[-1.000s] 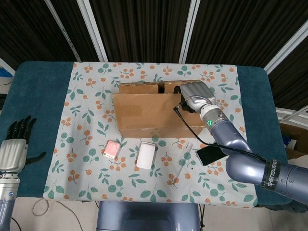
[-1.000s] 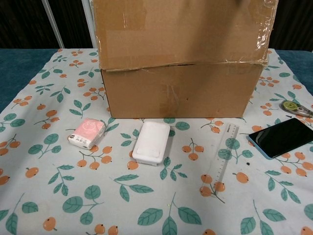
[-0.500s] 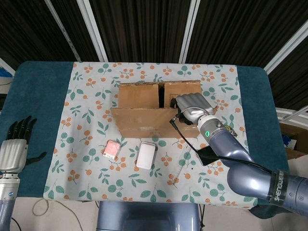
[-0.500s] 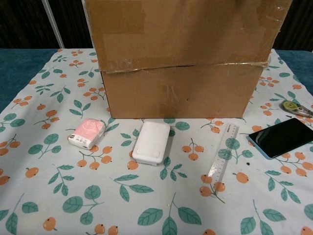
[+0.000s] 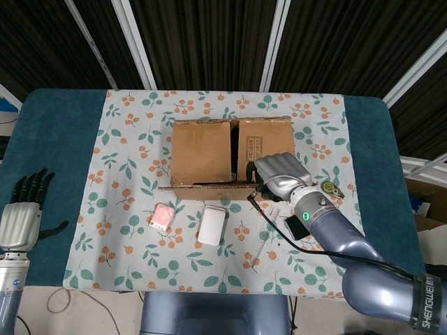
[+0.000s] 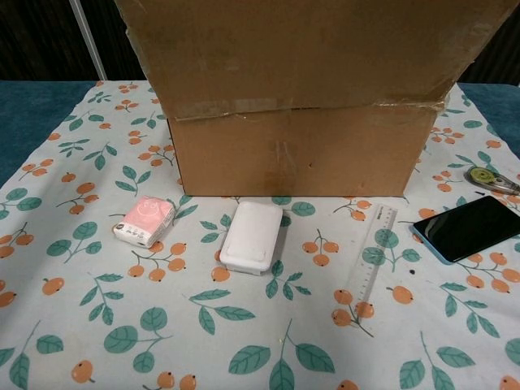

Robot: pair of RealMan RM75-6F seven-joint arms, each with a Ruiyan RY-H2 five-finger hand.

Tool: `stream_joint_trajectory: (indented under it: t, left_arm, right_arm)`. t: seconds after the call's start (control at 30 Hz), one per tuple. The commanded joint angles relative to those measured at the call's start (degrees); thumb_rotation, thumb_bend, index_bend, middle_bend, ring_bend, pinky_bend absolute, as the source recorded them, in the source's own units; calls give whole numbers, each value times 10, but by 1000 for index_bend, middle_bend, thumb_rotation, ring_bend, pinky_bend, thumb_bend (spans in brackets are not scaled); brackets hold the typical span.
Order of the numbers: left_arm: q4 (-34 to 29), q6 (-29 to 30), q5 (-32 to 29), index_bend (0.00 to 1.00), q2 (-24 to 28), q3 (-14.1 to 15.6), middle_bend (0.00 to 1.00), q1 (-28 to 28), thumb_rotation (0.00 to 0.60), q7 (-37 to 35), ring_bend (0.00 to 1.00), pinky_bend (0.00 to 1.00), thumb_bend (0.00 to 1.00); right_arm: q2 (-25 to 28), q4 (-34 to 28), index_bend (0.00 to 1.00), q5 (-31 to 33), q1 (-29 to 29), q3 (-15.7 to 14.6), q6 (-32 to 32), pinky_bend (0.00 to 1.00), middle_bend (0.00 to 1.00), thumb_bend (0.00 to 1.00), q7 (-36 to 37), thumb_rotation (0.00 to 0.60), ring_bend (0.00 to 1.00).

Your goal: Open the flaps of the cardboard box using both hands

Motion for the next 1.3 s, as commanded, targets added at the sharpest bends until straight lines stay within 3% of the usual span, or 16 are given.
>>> stream_joint_trajectory:
  t: [0.03,0.4,0.57,0.7,0.77,0.87,0.93,1.17,1.3]
  left_arm:
    - [0,0,0,0,0,0,0,0,600,0,0,0,29]
    - [0,1,4,0,1,1,0,1,600,-2,0,0,29]
    - [1,2,5,0,1,1,0,1,600,-1,0,0,29]
    - [1,2,4,0,1,1,0,2,600,-2,0,0,29]
    - [1,1,3,0,2,1,0,2,600,0,0,0,28]
    - [0,0,2,0,2,0,0,1,600,1,0,0,29]
    - [1,0,1,0,2,0,0,1,600,3,0,0,29]
    - [-1,-2,1,0,2,0,0,0,600,7,0,0,29]
    - [-2,-1,2,0,1,1,0,1,600,10,0,0,28]
  right_arm:
    - [12,-11,377,4,4,-3,-6,502,417,1000,2,600,463]
    - [39,-42,373,14,13,-21,-30,502,416,1000,0,600,463]
    - [32,-48,372,-31,-15,-23,4,502,383,994,9,600,438]
    - [15,-57,348,-138,-85,-28,90,447,317,844,18,600,380]
    - [2,-59,244,-204,-135,-32,141,328,196,673,34,600,253]
    - [-11,-55,51,-294,-205,-50,201,253,41,439,45,600,76]
    - [-21,-43,2,-359,-255,-68,244,238,2,340,48,600,18]
    - [-100,57,0,-577,-439,-120,410,224,0,212,104,600,0]
    - [-151,128,0,-651,-529,-142,490,214,0,175,139,600,0]
